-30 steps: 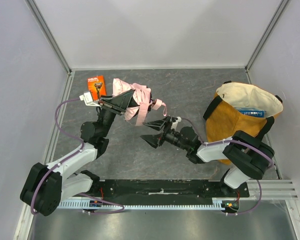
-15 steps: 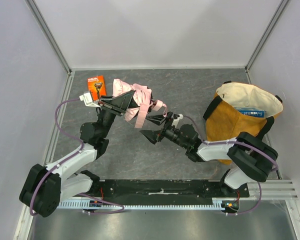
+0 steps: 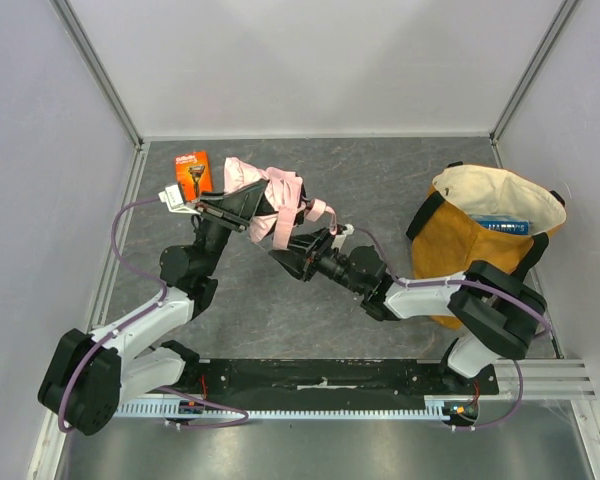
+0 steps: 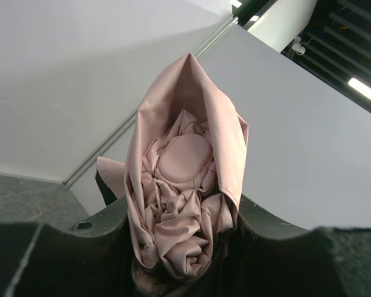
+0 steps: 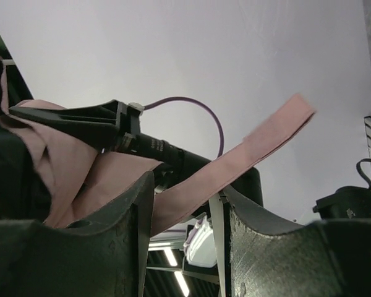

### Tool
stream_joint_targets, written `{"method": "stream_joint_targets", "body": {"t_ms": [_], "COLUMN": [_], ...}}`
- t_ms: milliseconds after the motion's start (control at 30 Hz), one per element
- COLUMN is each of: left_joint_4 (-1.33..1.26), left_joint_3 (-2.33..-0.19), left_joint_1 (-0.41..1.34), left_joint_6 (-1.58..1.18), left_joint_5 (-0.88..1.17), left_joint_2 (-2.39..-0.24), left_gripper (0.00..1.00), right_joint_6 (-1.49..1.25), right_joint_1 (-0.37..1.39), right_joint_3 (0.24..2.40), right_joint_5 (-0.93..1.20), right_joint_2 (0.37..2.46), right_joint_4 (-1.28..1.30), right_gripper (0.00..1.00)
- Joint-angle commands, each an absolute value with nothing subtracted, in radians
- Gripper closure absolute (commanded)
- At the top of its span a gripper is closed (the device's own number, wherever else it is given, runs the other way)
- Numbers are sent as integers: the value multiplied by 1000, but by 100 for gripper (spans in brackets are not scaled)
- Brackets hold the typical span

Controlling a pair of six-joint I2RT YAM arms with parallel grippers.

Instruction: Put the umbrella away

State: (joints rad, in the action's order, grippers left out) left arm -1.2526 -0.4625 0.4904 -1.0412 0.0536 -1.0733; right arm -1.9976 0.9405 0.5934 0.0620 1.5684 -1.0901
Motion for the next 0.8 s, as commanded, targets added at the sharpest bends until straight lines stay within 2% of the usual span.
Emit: {"method": "stream_joint_targets", "body": {"t_ms": [0,200,233,333,367,500,600,767], "left_joint_4": [-1664,-1664,-1664,-1664,-1664,-1664,-1664,-1664], "left_joint_3": [-492,-495,-497,-497,-495,-495,-503,-523], "left_joint_1": [492,492,492,492,494,506,512,549], "left_joint_6": [-1129,-1132,-1135,-1176,-1205,-1328,-1400,-1483], "left_joint_5": [3,3,5,3,-23,-75,-92,-103], "left_joint_2": [-1072,-1046,-1043,-1045,-1048,-1074,-1085,-1092], "left_gripper": [98,98,98,98,98,98,98,98], "right_joint_6": [-2402,-2387,-2385,-2367,-2353,-2209,-2027,-1873], "right_joint_1": [950,956,957,957,957,956,959,928], "right_joint_3": [603,574,571,580,592,721,799,834], "right_joint_5": [34,18,17,11,23,139,213,207], "right_joint_2": [1620,1615,1615,1638,1655,1759,1755,1744], "right_joint_4": [-1172,-1192,-1195,-1229,-1241,-1298,-1172,-1117], "right_gripper": [53,57,64,95,100,100,100,100]}}
